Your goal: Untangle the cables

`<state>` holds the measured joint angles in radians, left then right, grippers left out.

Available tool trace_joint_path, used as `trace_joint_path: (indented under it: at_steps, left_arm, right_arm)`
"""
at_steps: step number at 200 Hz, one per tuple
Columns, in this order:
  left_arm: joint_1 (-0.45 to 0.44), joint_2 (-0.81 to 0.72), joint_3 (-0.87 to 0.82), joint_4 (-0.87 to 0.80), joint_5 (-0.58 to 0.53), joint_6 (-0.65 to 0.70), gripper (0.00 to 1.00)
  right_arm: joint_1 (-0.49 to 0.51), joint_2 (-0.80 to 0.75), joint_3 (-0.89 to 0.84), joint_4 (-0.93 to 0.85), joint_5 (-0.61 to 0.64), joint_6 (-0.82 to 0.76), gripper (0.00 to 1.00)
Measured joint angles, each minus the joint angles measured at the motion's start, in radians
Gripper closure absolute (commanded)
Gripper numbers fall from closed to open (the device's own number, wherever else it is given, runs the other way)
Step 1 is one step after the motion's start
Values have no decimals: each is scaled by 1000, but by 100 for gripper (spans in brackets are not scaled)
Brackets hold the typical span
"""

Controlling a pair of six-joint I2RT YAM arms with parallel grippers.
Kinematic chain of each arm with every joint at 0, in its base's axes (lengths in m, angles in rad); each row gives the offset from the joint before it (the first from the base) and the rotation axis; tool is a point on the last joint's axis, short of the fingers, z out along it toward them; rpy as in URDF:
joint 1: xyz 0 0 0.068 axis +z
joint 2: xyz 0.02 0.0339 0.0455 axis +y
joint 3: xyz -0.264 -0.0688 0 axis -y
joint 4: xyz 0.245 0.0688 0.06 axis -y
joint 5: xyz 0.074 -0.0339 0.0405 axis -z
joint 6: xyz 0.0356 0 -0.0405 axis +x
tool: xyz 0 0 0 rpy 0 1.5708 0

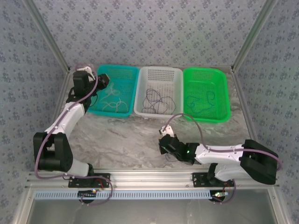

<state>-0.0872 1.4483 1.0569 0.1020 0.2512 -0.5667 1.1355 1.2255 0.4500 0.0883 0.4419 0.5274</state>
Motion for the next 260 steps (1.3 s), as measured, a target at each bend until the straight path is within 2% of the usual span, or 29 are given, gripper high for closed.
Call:
trace_joint_path:
  at_steps: [32,48,67,119,170,212,260]
  left_arm:
    - [-29,2,-1,-12,11,18,31]
    - [-60,1,-3,-28,2,25,25]
    - [-96,-8,-24,-31,-12,36,22]
    - [-220,-170,-185,-30,-29,91,24]
    - [-450,-334,-333,-4,9,204,29]
    - [-526,-299,-441,14,79,203,30]
    - [-630,-192,-447,90,128,174,37]
  right_arm:
    - [-24,-55,0,-18,0,0,94]
    - [-34,-76,0,-32,0,0,94]
    - [-39,-100,0,-50,0,0,94]
    - [-45,-216,-1,-47,-37,-46,93]
    - [-129,-383,-91,52,-171,-64,91]
    - [-187,-470,-157,76,-255,-45,90]
    - [-200,-484,-166,100,-301,-21,90]
